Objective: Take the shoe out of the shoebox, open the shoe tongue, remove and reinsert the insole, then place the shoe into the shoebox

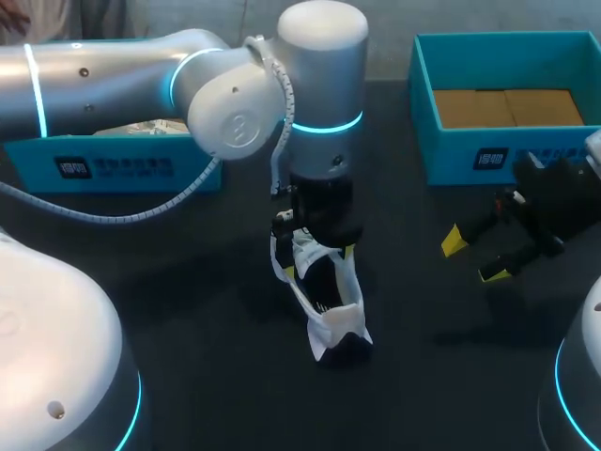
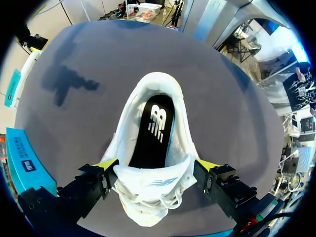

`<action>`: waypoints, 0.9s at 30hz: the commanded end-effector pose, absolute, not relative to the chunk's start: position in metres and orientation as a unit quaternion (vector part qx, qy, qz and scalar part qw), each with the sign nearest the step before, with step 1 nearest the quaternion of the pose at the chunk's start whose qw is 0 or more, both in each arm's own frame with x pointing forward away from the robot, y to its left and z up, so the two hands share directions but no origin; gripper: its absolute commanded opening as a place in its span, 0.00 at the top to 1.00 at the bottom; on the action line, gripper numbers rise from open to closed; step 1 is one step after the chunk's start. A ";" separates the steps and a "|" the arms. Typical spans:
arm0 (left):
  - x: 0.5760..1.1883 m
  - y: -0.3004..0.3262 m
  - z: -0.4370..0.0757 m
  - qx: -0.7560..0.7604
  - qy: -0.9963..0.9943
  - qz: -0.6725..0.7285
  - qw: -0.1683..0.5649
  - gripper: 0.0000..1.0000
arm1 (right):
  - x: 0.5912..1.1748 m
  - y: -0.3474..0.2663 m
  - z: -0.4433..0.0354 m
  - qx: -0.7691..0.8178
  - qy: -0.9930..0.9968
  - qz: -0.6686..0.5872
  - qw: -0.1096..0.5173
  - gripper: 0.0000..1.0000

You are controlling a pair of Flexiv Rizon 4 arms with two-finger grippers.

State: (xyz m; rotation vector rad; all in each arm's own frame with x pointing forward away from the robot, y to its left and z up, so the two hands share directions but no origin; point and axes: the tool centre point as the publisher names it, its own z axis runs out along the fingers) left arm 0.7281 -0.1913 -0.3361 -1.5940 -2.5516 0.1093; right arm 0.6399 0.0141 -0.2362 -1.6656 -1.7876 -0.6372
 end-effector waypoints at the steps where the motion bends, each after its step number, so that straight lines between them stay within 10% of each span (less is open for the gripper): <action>1: 0.727 -0.188 -0.333 -0.528 -0.846 0.037 0.062 0.00 | 0.638 0.015 -0.236 -0.630 -0.674 -0.240 0.302 0.00; 22: 0.732 -0.177 -0.289 -0.531 -0.845 0.069 0.019 0.01 | 0.638 0.015 -0.236 -0.630 -0.674 -0.240 0.302 0.00; 25: 0.729 -0.176 -0.287 -0.534 -0.842 0.073 0.017 0.19 | 0.638 0.015 -0.236 -0.630 -0.674 -0.240 0.302 0.00; 27: 0.728 -0.176 -0.286 -0.535 -0.841 0.075 0.016 0.51 | 0.638 0.015 -0.236 -0.630 -0.674 -0.240 0.302 0.00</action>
